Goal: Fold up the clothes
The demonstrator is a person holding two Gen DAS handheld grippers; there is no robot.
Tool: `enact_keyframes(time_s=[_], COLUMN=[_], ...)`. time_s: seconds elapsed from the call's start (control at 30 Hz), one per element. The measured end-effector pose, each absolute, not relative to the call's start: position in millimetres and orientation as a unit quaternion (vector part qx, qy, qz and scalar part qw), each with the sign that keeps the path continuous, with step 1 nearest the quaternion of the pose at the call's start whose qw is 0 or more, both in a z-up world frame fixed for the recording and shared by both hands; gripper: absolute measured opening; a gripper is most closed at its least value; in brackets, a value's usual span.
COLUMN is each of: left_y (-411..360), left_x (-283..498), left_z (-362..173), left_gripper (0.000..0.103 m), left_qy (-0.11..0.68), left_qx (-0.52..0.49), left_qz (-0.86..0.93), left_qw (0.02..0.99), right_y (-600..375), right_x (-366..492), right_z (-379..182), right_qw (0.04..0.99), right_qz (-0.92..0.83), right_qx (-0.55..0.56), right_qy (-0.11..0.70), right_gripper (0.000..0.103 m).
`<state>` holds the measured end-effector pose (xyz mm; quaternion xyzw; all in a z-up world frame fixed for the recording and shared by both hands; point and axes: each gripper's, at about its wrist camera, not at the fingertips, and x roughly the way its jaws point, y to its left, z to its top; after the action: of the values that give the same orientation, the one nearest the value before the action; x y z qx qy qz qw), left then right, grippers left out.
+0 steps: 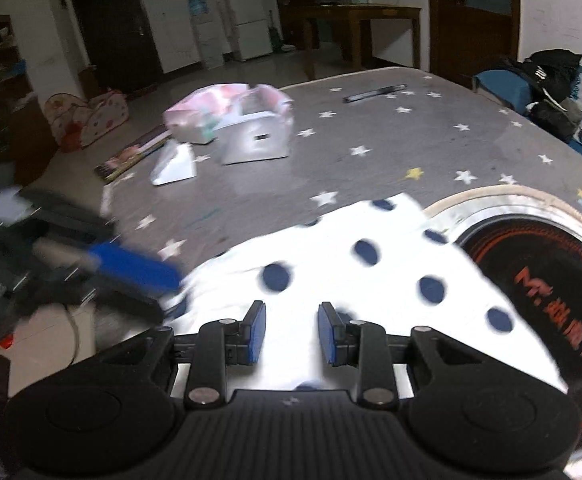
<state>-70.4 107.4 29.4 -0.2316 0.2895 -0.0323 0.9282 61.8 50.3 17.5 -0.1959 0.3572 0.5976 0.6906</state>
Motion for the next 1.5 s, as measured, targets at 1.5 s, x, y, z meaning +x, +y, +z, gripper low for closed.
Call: enact_keyframes(time_s=[1.5], left_y=[106.6], left_x=[-70.2], left_z=[20.6], left_gripper=[0.036], left_qy=[0.304], left_qx=[-0.220], left_qz=[-0.010], left_qw=[0.927], right_y=[-23.8], right_x=[24.4], right_z=[30.0], right_qw=[0.736], right_qz=[0.570], right_qx=[-0.161], right_qy=[0.328], right_gripper=[0.043])
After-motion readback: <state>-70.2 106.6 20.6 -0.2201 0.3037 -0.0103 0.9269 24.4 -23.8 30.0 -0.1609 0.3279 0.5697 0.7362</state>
